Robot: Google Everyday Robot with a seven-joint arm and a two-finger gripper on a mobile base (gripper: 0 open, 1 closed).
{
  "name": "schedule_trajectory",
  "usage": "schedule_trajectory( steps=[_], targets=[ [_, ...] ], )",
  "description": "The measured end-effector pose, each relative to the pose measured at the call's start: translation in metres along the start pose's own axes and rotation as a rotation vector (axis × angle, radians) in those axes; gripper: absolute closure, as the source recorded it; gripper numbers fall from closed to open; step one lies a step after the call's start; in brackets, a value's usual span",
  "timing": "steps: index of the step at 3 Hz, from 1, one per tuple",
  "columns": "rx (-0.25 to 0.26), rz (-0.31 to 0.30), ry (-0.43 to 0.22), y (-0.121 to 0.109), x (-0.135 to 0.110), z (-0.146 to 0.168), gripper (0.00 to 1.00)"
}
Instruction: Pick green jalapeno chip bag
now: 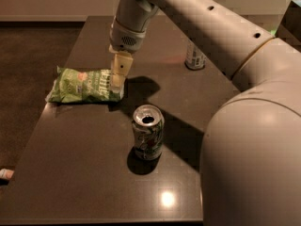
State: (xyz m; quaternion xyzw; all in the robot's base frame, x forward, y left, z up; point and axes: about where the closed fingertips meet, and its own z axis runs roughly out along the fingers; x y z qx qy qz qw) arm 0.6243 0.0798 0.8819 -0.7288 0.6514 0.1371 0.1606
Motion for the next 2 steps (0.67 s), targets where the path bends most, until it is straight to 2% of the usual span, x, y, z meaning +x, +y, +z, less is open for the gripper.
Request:
schedule_trajectory(
  steps=[2],
  targets=[
    [-0.062,-0.011,0.014,0.008,-0.008,0.036,0.00]
  ],
)
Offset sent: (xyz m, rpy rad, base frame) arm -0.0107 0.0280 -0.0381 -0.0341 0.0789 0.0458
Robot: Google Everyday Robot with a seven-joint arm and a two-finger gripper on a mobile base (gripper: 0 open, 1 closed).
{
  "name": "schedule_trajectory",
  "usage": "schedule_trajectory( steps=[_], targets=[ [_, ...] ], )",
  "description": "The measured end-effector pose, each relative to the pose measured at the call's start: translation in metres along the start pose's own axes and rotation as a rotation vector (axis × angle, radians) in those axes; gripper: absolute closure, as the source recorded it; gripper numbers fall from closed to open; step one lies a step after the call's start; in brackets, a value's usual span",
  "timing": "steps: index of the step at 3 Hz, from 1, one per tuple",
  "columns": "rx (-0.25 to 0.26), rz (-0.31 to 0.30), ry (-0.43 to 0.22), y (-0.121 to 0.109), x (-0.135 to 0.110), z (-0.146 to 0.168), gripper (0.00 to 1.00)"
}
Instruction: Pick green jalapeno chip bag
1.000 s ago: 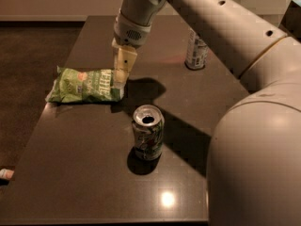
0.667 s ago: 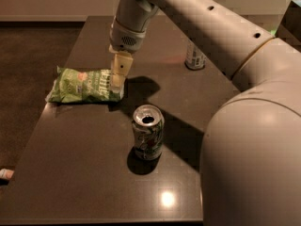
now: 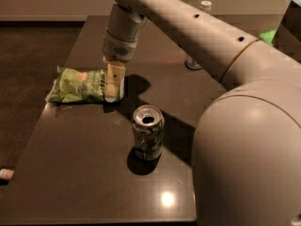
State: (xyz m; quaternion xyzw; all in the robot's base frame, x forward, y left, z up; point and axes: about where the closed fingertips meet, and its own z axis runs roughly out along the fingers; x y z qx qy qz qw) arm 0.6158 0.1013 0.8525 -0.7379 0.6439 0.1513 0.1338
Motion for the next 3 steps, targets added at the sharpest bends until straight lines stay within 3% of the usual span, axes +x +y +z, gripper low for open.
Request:
schedule_trajectory(
  steps=[1,2,3],
  targets=[
    [-0.016,-0.003,0.007,-0.0017,-0.0036,0.0096,0.13],
    [-0.038,0.032,-0.013,-0.0035,-0.0001,0.0106,0.42],
    [-0.036,0.051,-0.038,-0.0061,0.0016,0.0024,0.64]
  ],
)
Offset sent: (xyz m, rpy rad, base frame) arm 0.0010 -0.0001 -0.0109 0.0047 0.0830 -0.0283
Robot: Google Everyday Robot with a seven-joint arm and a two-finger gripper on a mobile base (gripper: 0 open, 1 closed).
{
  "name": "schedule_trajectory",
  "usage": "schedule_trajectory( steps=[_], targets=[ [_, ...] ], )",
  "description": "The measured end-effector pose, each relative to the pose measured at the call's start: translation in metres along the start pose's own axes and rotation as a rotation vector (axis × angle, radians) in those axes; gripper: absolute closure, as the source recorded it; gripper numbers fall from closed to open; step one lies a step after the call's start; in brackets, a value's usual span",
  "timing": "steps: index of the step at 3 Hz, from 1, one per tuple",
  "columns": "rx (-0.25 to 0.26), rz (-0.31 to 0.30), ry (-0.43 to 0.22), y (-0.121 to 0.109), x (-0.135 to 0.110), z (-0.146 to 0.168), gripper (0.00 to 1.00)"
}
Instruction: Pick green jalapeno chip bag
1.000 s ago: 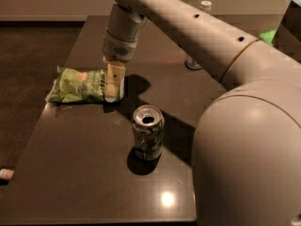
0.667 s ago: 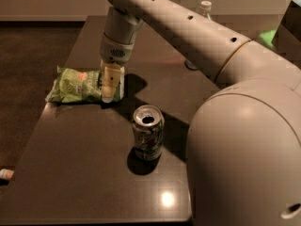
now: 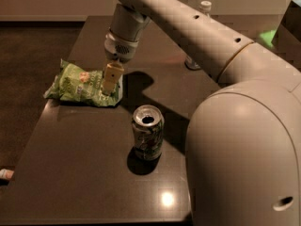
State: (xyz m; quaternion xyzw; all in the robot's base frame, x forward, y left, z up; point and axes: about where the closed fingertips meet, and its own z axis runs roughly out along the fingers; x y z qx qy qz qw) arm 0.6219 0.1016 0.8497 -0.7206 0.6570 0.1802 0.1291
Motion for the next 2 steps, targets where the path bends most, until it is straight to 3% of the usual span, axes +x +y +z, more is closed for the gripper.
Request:
schedule_trajectory(
  steps=[1,2],
  targets=[
    [0.022,-0.012,-0.050,-0.001,-0.009,-0.036,0.88],
    [0.059,-0.043,-0.079,-0.005,-0.021,-0.071,1.00]
  ],
)
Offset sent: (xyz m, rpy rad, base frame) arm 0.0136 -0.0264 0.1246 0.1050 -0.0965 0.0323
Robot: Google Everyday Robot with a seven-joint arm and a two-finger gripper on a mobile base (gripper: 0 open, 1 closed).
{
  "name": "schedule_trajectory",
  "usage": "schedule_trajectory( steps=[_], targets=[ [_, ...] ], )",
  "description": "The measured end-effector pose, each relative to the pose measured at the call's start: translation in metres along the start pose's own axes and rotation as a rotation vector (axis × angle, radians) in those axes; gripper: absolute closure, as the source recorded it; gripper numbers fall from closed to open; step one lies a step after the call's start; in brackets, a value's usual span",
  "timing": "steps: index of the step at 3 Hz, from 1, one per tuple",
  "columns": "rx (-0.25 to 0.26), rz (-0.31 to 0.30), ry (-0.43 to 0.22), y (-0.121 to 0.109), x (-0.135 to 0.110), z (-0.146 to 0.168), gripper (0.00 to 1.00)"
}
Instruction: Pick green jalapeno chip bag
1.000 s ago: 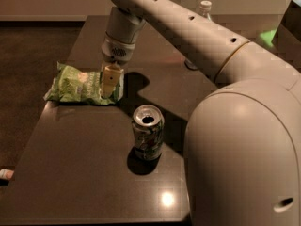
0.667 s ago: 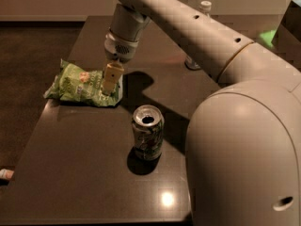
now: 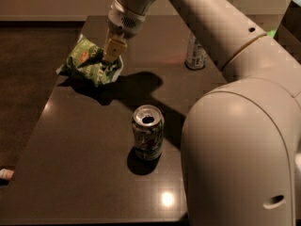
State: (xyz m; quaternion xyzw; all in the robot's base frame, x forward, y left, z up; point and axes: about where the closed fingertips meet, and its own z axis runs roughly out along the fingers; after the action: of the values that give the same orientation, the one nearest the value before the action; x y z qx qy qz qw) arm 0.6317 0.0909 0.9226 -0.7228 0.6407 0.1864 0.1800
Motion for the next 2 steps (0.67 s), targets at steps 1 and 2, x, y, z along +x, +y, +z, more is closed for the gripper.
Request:
schedule_trajectory(
  steps=[1,2],
  targets=[
    [0.039,-0.019,-0.015,-0.006,-0.007,-0.030,1.00],
    [0.099,-0.040,-0.041,-0.010,-0.013,-0.065,1.00]
  ],
)
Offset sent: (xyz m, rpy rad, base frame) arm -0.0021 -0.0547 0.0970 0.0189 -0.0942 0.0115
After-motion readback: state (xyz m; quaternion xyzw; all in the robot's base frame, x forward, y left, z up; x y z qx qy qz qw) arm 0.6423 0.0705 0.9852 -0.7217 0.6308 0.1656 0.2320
